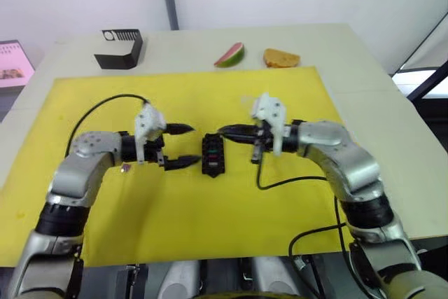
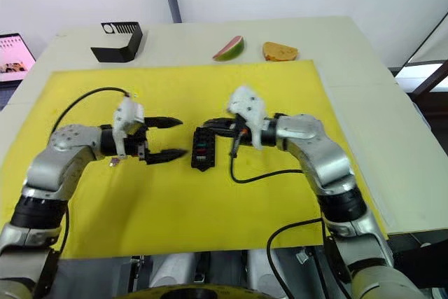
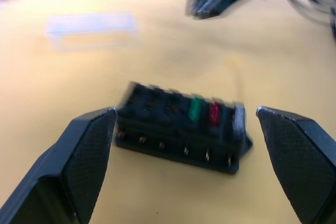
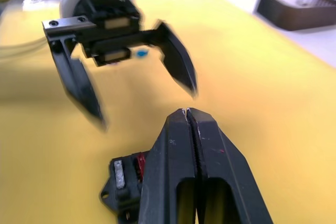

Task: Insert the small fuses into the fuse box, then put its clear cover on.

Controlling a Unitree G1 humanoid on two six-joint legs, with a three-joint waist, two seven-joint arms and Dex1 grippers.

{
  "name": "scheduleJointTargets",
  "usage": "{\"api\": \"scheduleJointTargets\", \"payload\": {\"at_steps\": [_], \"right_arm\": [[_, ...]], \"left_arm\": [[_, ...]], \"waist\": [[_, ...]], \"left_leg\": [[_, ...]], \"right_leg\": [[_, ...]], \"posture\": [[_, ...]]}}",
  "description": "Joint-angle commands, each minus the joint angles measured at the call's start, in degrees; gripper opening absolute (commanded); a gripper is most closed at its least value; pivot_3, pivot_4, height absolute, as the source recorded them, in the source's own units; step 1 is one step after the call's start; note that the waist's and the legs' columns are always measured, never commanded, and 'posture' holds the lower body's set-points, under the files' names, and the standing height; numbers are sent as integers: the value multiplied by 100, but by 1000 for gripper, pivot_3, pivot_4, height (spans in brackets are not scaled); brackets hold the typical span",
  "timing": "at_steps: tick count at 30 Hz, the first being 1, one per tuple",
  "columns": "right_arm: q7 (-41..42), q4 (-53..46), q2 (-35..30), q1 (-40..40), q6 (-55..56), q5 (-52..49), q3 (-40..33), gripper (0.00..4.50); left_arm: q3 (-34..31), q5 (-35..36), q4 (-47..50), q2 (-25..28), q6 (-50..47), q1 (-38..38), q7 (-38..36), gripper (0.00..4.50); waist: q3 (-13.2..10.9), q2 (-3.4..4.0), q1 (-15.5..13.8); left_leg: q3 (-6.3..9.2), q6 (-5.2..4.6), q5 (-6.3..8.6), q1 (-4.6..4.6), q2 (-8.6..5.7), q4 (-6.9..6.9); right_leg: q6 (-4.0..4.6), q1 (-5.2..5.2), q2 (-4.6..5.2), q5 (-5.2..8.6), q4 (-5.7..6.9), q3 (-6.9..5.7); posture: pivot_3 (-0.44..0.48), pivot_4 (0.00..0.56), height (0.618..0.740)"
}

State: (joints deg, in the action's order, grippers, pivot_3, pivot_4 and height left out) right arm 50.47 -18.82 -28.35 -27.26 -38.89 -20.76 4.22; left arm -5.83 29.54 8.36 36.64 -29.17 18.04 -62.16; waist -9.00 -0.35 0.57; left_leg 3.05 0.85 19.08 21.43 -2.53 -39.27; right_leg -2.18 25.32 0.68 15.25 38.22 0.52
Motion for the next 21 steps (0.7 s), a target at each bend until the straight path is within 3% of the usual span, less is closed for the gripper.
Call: {"api": "scheduleJointTargets", "payload": {"at_steps": [1,4,7,13,18,21], "right_arm": [[-202,-155,-561,476,-272,-307,-1191,1411],[-184,181,-1110,909,-255,-374,-1971,2939],[-47,502,-1584,1238,-71,-371,-2455,4480],[65,1007,-2148,1457,151,-372,-2880,4480],[75,871,-2118,1372,87,-568,-2774,4480],[304,417,-2013,956,-245,-1093,-2350,4480]], "left_arm": [[-1293,899,534,216,-918,-705,573,4500],[-2193,1264,491,397,-1410,-1545,805,4500],[-2818,1175,41,649,-1366,-2305,705,4500],[-4188,1916,-1590,1387,-2584,-2868,448,4500],[-4078,2014,-1722,1599,-2872,-3047,101,4500],[-3652,2478,-1892,1767,-3868,-2399,102,4500]], "waist": [[0,0,-6],[0,0,7],[-1,1,21],[-1,1,8],[-1,2,0],[-1,2,-4]], "left_leg": [[0,-1,1,3,0,0],[-1,-3,2,-6,0,4],[-2,-1,1,-11,2,6],[-2,-1,0,-16,3,6],[-2,-2,1,-16,3,6],[-2,-1,1,-16,2,7]], "right_leg": [[0,0,0,0,-6,0],[0,-6,0,0,-7,0],[0,-9,-2,0,-5,1],[1,-17,-1,1,-7,0],[1,-20,2,1,-9,0],[1,-19,3,1,-8,0]], "posture": [[0,150,740],[0,150,740],[0,150,740],[0,150,740],[0,150,740],[0,150,740]]}}
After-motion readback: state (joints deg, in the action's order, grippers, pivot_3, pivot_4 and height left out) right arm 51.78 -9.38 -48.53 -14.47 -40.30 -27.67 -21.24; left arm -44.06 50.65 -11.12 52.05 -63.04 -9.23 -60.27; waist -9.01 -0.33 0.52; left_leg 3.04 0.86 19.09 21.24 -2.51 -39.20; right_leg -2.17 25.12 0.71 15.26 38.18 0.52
